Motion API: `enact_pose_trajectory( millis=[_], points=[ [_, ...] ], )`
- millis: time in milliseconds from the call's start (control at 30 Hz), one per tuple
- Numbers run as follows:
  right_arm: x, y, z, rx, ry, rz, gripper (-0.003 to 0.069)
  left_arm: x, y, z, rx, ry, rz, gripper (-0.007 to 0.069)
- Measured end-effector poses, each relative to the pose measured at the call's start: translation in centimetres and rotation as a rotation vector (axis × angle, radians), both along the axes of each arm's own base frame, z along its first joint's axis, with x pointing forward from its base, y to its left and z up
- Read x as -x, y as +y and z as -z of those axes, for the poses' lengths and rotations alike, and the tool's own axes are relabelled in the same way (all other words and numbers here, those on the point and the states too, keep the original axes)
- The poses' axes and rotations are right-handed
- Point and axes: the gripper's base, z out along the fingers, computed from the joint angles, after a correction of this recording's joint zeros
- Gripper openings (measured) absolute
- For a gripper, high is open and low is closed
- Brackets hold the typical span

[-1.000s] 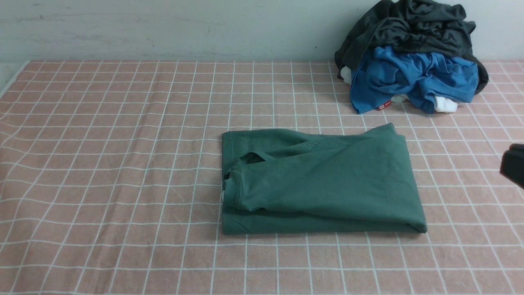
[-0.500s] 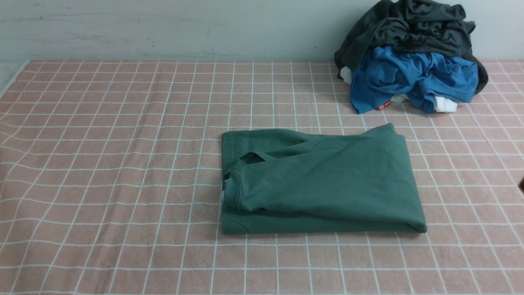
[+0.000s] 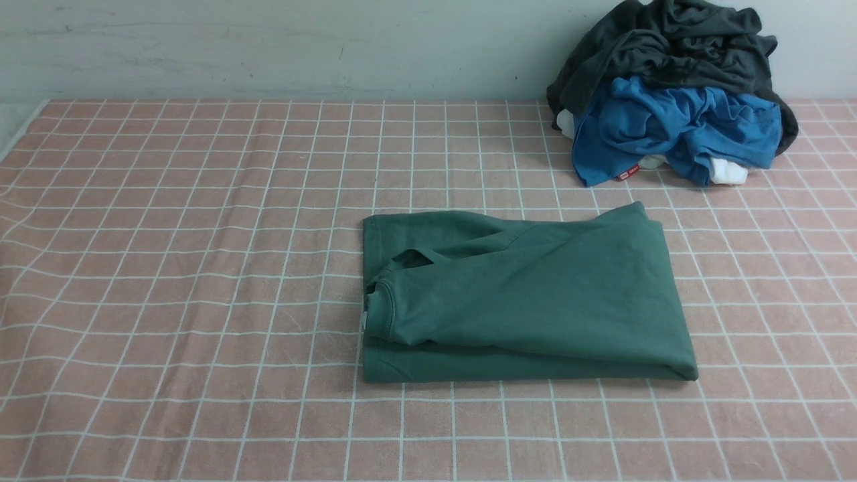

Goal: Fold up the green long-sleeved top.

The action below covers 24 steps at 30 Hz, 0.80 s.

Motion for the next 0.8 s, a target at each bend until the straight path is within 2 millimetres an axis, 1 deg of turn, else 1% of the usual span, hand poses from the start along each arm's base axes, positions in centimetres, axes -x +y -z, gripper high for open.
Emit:
enact_pose_trajectory(
  millis=[167,300,800],
  points=[
    [0.03,0.47,0.09,0.03,0.02,-0.092,-0.0014,0.0,0.0,0.0,0.0,0.0,0.0,-0.0003],
    [0.03,0.65,0.12,0.04,0.023,-0.127,-0.0014,0.0,0.0,0.0,0.0,0.0,0.0,-0.0003],
    [0.04,0.64,0.13,0.044,0.027,-0.127,-0.0014,0.0,0.0,0.0,0.0,0.0,0.0,-0.0003]
  ],
)
